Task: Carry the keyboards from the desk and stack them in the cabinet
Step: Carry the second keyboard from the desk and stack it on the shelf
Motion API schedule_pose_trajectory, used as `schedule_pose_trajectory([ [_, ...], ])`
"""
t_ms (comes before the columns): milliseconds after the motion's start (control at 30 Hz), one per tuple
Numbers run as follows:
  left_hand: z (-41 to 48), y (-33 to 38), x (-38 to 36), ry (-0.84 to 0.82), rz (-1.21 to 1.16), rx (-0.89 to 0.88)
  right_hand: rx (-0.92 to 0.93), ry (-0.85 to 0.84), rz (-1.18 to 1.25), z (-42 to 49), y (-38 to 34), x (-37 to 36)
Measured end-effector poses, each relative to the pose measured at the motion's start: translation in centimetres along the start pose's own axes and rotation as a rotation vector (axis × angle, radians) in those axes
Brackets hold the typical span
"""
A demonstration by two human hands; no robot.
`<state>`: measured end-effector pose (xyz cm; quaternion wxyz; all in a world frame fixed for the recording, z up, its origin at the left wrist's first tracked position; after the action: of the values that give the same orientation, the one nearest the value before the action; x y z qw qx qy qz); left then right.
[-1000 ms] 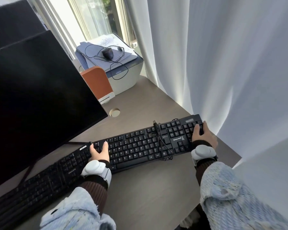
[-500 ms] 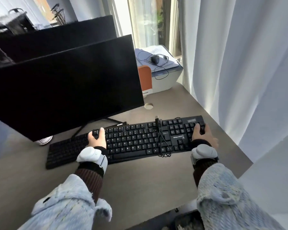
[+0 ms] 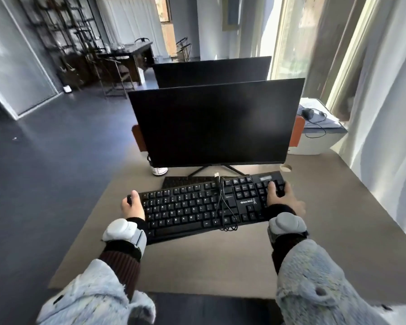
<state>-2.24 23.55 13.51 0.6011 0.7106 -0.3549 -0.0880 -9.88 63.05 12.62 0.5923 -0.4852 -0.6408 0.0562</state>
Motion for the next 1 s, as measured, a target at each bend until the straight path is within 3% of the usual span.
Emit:
schedule_pose_trajectory([
  [333,3.9,-7.2,31.5,0.352,-0.023,0.074,0.230,-0.309,-0.095,-22.6,-8.8,-17.4],
  [733,5.0,-15.3,52.0,0.647,-0.048,0.264,0.477,-0.550,-0.223,-39.4,-17.2,-32.0],
  [1000,9.8,-17.5,60.8,0.783,-0.096,0.372,0.574,-0.692,-0.272,-47.3,-24.5,-43.1],
])
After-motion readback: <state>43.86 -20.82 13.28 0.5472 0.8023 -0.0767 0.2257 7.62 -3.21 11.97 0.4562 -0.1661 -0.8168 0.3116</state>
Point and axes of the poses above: each hand's wrist, its own z-axis towards the middle knuckle, its own x-axis out of the back of the hand, y = z × x, the point moved 6 cm from there along z, towards the middle knuckle, and after that the axes turned 4 degrees about -z, right-handed, at the moved point
